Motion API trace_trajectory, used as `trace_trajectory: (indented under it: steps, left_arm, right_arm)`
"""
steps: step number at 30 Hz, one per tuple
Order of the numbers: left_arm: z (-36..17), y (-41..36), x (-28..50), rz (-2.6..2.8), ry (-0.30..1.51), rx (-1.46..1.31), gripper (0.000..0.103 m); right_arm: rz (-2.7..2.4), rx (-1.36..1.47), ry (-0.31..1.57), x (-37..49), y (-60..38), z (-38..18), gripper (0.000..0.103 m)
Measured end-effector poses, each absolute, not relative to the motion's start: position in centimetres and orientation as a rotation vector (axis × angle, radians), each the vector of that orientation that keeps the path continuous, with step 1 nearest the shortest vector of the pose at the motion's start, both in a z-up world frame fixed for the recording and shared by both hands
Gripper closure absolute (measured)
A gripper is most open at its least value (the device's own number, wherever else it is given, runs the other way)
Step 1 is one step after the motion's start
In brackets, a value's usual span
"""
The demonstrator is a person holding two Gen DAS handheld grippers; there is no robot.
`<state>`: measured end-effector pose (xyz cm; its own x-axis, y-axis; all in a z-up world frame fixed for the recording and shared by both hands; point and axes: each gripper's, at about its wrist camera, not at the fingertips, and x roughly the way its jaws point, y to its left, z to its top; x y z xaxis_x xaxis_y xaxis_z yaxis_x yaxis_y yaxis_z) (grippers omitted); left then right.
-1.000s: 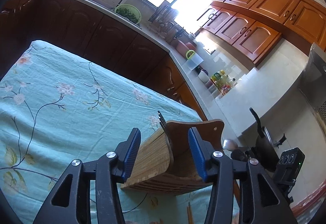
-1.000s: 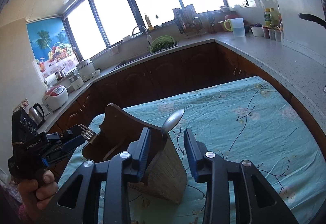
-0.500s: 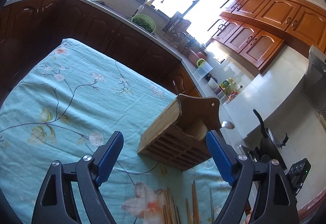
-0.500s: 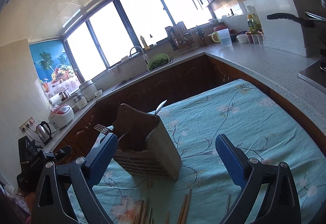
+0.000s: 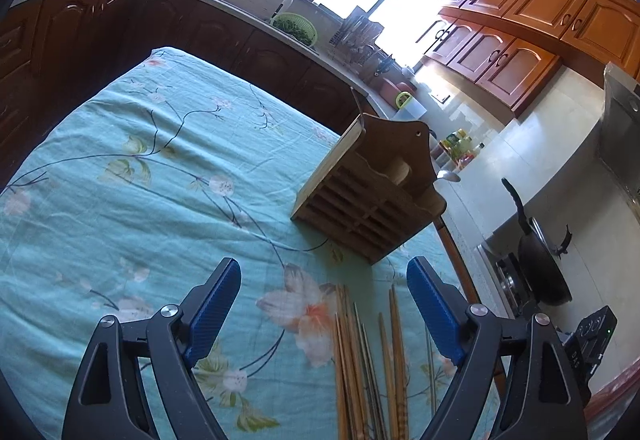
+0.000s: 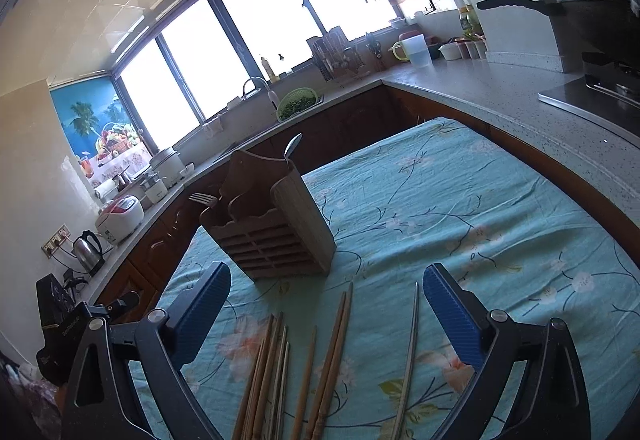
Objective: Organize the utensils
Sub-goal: 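Move both open tools back down to the row of chopsticks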
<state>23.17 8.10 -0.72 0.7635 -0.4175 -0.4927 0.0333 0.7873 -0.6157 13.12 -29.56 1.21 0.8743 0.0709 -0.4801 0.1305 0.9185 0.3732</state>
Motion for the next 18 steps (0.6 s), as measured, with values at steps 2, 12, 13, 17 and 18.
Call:
trace_trajectory:
  steps: [2,12,13,17,18]
  left_arm:
    - [-0.7,8.0,22.5,-0.263,0.676,-0.610,0.018]
    - [-0.8,5.9,21.5,-0.264,0.737,-0.528,0.018]
    - [-0.8,5.5,21.6,-0.263,0.745,-0.516,0.018]
    - [-1.0,4.7,21.7,-0.258,0.772,-0.478,0.018]
    - [-1.0,4.4,21.9,-0.254,0.780,-0.466,0.019]
  right_arm:
    - [-0.038,0.403,0.519,12.6,-29.6,0.8,0.005]
    - [-0.069,0.383,0.570,11.2,-30.2,-1.0,0.005]
    - [-0.071,0.384,0.575,11.2,-30.3,-1.1,0.005]
    - [-0.072,0.381,0.595,11.2,-30.4,-1.9,0.005]
    - [-0.070,0.377,0.600,11.3,-30.4,-2.0,0.005]
